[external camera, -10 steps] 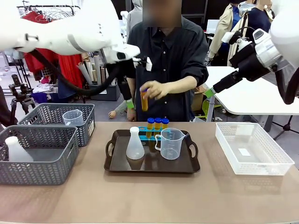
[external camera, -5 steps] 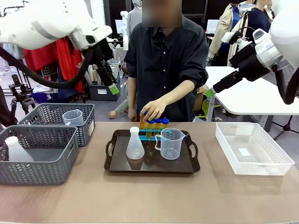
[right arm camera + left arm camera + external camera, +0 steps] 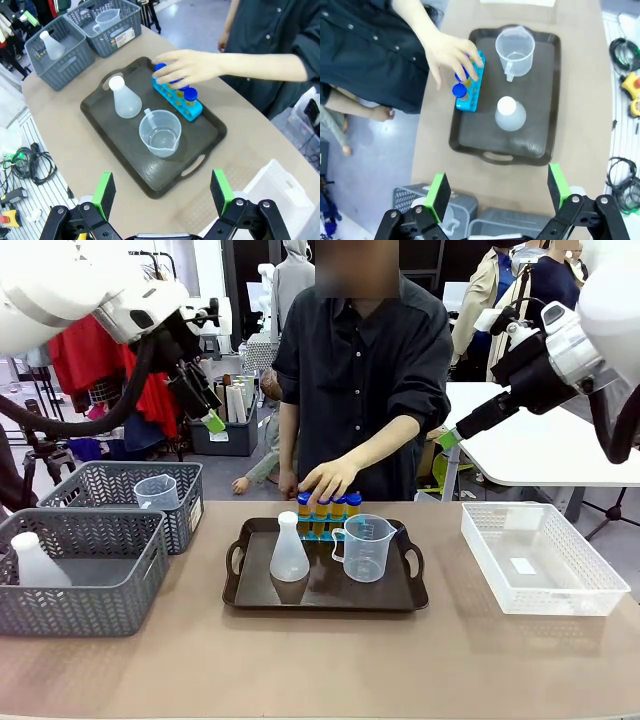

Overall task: Prepare the laboratory tools.
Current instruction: Pick up one Small flask and place it on the Handle tray.

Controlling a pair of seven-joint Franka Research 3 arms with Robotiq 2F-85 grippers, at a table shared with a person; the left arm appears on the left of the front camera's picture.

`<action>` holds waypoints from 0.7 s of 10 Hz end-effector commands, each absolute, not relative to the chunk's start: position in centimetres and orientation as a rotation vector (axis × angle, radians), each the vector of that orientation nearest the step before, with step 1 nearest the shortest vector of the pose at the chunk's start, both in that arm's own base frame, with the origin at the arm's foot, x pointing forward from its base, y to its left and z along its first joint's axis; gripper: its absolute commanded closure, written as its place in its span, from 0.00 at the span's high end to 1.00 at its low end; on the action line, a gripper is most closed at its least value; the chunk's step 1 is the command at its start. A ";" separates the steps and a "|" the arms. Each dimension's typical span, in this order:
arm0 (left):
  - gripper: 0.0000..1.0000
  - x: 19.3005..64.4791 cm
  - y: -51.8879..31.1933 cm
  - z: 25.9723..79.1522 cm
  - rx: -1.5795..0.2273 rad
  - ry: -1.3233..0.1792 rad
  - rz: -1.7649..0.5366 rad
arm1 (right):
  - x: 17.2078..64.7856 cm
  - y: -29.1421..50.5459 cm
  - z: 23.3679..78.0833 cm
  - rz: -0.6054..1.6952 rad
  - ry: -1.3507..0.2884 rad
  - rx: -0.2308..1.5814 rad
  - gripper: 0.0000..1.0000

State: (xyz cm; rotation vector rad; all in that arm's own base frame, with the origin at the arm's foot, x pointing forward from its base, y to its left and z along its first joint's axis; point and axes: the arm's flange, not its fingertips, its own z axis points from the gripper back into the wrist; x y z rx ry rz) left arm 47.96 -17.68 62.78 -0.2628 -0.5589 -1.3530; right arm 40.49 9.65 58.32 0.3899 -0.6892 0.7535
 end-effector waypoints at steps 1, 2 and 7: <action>1.00 46.7 -16.7 61.7 -0.341 -0.660 -1.365 | 40.5 9.6 58.4 0.753 -0.692 0.406 1.00; 1.00 46.7 -16.4 61.7 -0.360 -0.660 -1.342 | 40.5 9.6 58.4 0.753 -0.692 0.406 1.00; 1.00 46.2 -16.5 62.2 -0.382 -0.634 -1.374 | 40.5 9.6 58.4 0.753 -0.692 0.406 1.00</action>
